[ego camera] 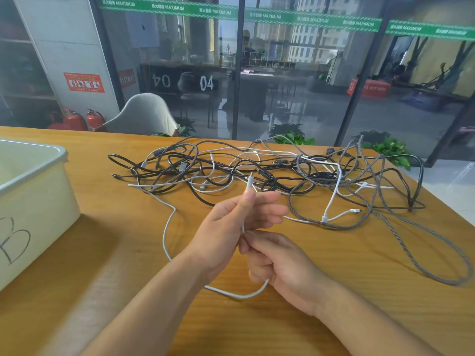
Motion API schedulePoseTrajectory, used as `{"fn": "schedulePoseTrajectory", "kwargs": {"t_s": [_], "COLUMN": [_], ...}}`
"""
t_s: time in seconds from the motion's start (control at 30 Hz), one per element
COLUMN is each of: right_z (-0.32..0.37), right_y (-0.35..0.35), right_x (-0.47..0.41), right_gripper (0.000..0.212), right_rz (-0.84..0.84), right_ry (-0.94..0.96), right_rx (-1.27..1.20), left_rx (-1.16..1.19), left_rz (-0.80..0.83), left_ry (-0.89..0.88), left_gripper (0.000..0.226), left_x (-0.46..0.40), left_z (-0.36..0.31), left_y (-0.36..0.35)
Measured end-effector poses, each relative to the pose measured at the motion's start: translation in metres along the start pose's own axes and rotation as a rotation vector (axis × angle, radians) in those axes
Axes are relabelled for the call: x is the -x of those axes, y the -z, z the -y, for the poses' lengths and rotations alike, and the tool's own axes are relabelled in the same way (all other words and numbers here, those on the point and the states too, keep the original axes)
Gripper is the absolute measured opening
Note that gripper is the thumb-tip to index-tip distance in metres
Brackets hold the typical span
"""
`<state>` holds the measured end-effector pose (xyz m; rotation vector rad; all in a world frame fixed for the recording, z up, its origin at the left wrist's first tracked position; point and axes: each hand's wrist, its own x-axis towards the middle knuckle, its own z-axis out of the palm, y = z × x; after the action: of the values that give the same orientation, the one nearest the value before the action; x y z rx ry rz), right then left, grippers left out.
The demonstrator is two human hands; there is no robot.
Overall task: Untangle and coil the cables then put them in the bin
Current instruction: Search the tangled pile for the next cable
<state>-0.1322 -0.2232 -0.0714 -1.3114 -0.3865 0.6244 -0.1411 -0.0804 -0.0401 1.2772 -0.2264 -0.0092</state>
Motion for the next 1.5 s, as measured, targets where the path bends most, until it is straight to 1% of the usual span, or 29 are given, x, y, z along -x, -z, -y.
{"fn": "schedulePoseTrajectory", "kwargs": {"t_s": [0.07, 0.17, 0.27, 0.37, 0.47, 0.57, 0.63, 0.7, 0.73, 0.8, 0.83, 0.87, 0.9, 0.93, 1.03, 1.07, 1.13, 1.2, 1.3, 1.4, 1.5], "right_z": [0.0, 0.002, 0.006, 0.013, 0.02, 0.02, 0.02, 0.024, 0.025, 0.03, 0.032, 0.034, 0.036, 0.037, 0.032, 0.03, 0.028, 0.028, 0.028, 0.028, 0.029], "right_y": [0.001, 0.006, 0.017, 0.03, 0.043, 0.052, 0.059, 0.068, 0.074, 0.085, 0.088, 0.091, 0.093, 0.094, 0.092, 0.088, 0.079, 0.073, 0.067, 0.062, 0.052], "right_x": [0.0, -0.002, -0.003, -0.002, -0.002, -0.004, -0.003, -0.001, 0.001, 0.003, 0.004, 0.005, 0.005, 0.005, 0.001, -0.001, -0.003, -0.002, 0.0, 0.001, 0.003], "right_gripper": [0.029, 0.033, 0.04, 0.042, 0.04, 0.041, 0.04, 0.039, 0.039, 0.039, 0.041, 0.043, 0.043, 0.044, 0.047, 0.045, 0.04, 0.036, 0.032, 0.031, 0.03], "right_rz": [0.012, 0.037, 0.08, 0.138, 0.175, 0.182, 0.158, 0.118, 0.106, 0.097, 0.077, 0.038, -0.018, -0.088, -0.288, -0.35, -0.465, -0.542, -0.582, -0.562, -0.521], "right_ry": [-0.005, 0.003, 0.032, 0.061, 0.109, 0.108, 0.114, 0.13, 0.149, 0.196, 0.203, 0.196, 0.174, 0.151, 0.115, 0.139, 0.224, 0.317, 0.417, 0.455, 0.46], "right_rx": [0.001, 0.028, 0.191, 0.372, 0.53, 0.599, 0.636, 0.585, 0.494, 0.2, 0.073, 0.016, 0.044, 0.16, 0.674, 0.791, 0.908, 0.911, 0.858, 0.816, 0.755], "left_rx": [0.052, 0.243, 0.38, 0.424, 0.424, 0.45, 0.499, 0.565, 0.594, 0.621, 0.613, 0.588, 0.547, 0.487, 0.223, 0.133, -0.002, -0.081, -0.174, -0.218, -0.263], "left_rz": [-0.014, -0.042, -0.083, -0.124, -0.123, -0.127, -0.14, -0.136, -0.121, -0.087, -0.073, -0.058, -0.041, -0.021, 0.02, 0.037, 0.093, 0.158, 0.2, 0.205, 0.163], "left_ry": [0.011, 0.032, 0.061, 0.077, 0.097, 0.108, 0.11, 0.11, 0.109, 0.102, 0.1, 0.101, 0.106, 0.114, 0.186, 0.219, 0.276, 0.319, 0.379, 0.397, 0.361], "left_gripper": [0.052, 0.051, 0.053, 0.055, 0.055, 0.055, 0.054, 0.051, 0.051, 0.051, 0.051, 0.05, 0.049, 0.048, 0.044, 0.044, 0.045, 0.05, 0.055, 0.054, 0.052], "left_x": [0.001, 0.001, 0.001, 0.002, 0.003, 0.003, 0.003, 0.004, 0.004, 0.005, 0.006, 0.006, 0.007, 0.007, 0.009, 0.009, 0.01, 0.01, 0.01, 0.009, 0.008], "left_z": [-0.002, -0.008, -0.016, -0.024, -0.026, -0.026, -0.028, -0.032, -0.033, -0.036, -0.036, -0.036, -0.037, -0.036, -0.033, -0.03, -0.023, -0.015, -0.002, 0.011, 0.02], "left_y": [0.001, 0.003, 0.001, 0.0, -0.001, -0.002, -0.001, 0.004, 0.007, 0.012, 0.015, 0.016, 0.018, 0.018, 0.016, 0.015, 0.012, 0.009, 0.002, -0.004, -0.009]}}
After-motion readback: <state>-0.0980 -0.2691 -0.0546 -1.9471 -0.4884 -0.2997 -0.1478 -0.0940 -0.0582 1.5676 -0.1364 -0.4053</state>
